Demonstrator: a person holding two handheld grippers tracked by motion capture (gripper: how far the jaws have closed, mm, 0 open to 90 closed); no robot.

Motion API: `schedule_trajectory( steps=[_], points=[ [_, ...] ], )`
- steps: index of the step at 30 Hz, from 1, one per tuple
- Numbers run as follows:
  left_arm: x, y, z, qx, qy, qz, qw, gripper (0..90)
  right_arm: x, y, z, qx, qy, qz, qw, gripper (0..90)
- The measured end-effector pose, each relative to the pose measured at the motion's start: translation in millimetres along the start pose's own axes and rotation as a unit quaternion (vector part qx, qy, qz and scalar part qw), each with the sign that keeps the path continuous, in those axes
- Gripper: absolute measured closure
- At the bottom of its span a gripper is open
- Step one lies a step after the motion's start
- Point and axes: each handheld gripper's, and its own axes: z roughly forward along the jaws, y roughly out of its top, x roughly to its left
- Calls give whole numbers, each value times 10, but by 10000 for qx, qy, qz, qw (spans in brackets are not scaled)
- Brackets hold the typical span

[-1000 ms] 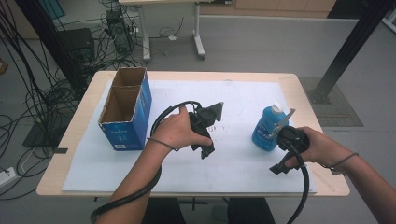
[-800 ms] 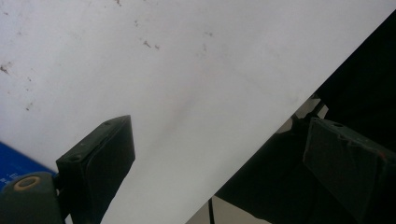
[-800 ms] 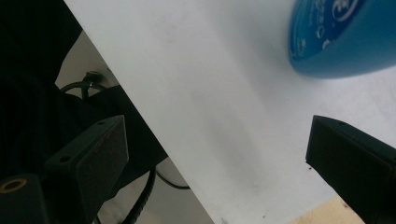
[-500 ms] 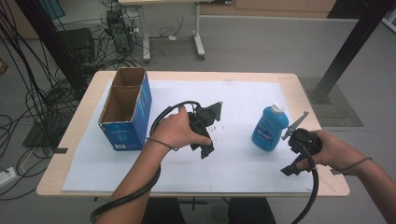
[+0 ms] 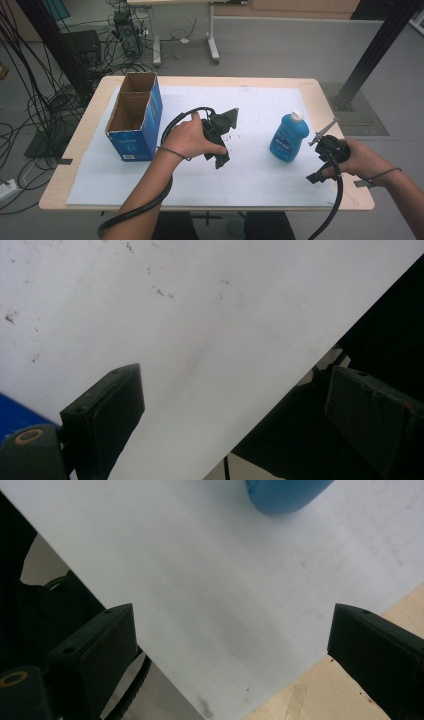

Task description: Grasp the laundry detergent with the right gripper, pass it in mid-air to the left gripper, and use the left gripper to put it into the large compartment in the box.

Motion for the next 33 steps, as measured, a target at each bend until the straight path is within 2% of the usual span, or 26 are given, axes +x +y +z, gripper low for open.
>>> schedule_trajectory(
  steps=[14,24,28,29,33],
  points=[
    [39,-19,-28,18,19,-54,10000,92,-223,-30,166,-218,-22,269,9994,56],
    [39,6,-43,-3,11,-50,10000,93,-274,-83,247,-496,-42,345,9982,56],
    [40,12,-40,-19,2,-35,10000,93,-274,-109,296,-801,-65,348,9962,57],
    [40,12,-40,-19,2,-35,10000,93,-274,-109,296,-801,-65,348,9962,57],
    [33,7,-35,-20,0,-33,10000,93,-273,-144,343,-1177,-61,367,9924,57]
  ],
)
